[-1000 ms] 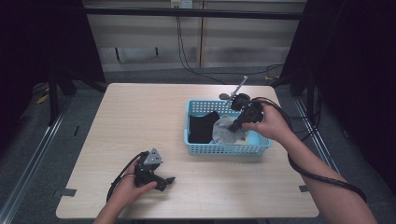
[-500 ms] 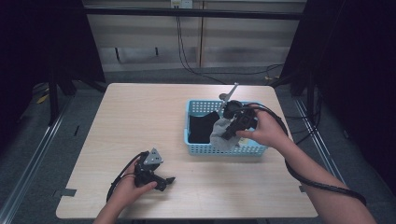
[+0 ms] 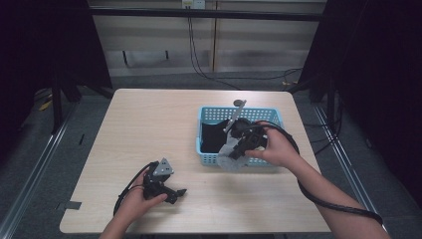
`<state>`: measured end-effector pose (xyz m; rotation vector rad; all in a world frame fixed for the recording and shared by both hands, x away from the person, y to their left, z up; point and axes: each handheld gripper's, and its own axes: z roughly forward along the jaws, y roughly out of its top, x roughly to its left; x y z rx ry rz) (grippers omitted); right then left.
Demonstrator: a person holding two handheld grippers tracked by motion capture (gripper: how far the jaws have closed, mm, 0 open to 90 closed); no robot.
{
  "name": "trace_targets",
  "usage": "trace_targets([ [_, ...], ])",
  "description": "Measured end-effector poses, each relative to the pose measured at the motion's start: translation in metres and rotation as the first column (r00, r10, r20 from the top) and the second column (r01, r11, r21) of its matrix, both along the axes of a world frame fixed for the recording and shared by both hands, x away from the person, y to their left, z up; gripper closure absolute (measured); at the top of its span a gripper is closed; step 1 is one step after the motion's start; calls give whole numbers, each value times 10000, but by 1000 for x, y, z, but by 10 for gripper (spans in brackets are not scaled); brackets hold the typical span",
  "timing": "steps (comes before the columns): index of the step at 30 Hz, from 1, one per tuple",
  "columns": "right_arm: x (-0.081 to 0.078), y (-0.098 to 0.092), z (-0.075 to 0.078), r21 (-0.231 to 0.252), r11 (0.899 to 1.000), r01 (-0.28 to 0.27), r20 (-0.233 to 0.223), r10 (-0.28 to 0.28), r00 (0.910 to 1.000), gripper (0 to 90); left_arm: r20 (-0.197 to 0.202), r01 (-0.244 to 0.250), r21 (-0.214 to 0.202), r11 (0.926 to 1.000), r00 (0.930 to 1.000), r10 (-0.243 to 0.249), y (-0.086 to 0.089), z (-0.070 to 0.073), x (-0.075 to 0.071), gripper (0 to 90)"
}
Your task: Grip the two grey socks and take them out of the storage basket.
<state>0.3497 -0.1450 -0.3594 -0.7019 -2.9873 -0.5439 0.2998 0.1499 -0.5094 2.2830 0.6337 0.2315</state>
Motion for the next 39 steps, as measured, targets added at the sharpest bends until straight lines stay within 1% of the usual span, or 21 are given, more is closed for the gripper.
trace_targets([
  [1,0,0,-1,1,9999,-113,18,113,9999,815,-32,-4,-21,10000,10000,4,0,0,0,35],
  [4,-3,4,-4,-48,9999,-145,-61,145,9999,815,-32,-6,-22,10000,10000,5,0,0,0,35],
  [7,-6,7,-8,62,9999,-127,-120,127,9998,815,-30,-7,-22,10000,10000,7,0,0,0,35],
  [8,-6,7,-10,72,9995,-302,-103,302,9995,814,4,3,6,10000,10000,-3,0,0,0,35],
  [12,-9,11,-16,88,9992,-400,-169,401,9991,814,-33,-4,-21,10000,10000,4,0,0,0,35],
  [16,-11,12,-22,33,9996,-293,-231,293,9993,812,-33,-2,-20,10000,10000,2,0,0,0,35],
  [19,-11,13,-27,68,9994,-331,-248,332,9991,811,-32,-1,-19,10000,10000,1,0,0,0,35],
  [23,-11,14,-33,-36,9994,-355,-289,354,9990,809,-32,0,-19,10000,10000,0,0,0,0,35],
  [24,-12,14,-35,-16,9996,-287,-311,287,9991,808,-33,-3,-20,10000,10000,3,0,0,0,35],
  [25,-11,14,-36,-18,9993,-367,-286,366,9989,807,2,5,6,10000,10000,-5,0,0,0,35],
  [30,-13,17,-42,-17,9996,-281,-318,280,9991,806,-32,0,-18,10000,10000,0,0,0,0,35],
  [31,-12,17,-44,1,9992,-398,-311,398,9987,806,-32,0,-19,10000,10000,0,0,0,0,35],
  [33,-13,19,-47,-15,9993,-370,-329,370,9988,804,-31,0,-16,10000,10000,0,0,0,0,35],
  [35,-13,19,-50,-34,9989,-477,-381,475,9981,803,-31,0,-16,10000,10000,0,0,0,0,35],
  [38,-15,21,-54,-139,9994,-328,-421,322,9986,797,-32,-2,-18,10000,10000,2,0,0,0,35],
  [39,-14,21,-56,-103,9990,-437,-359,433,9984,795,-31,-2,-18,10000,10000,2,0,0,0,35],
])
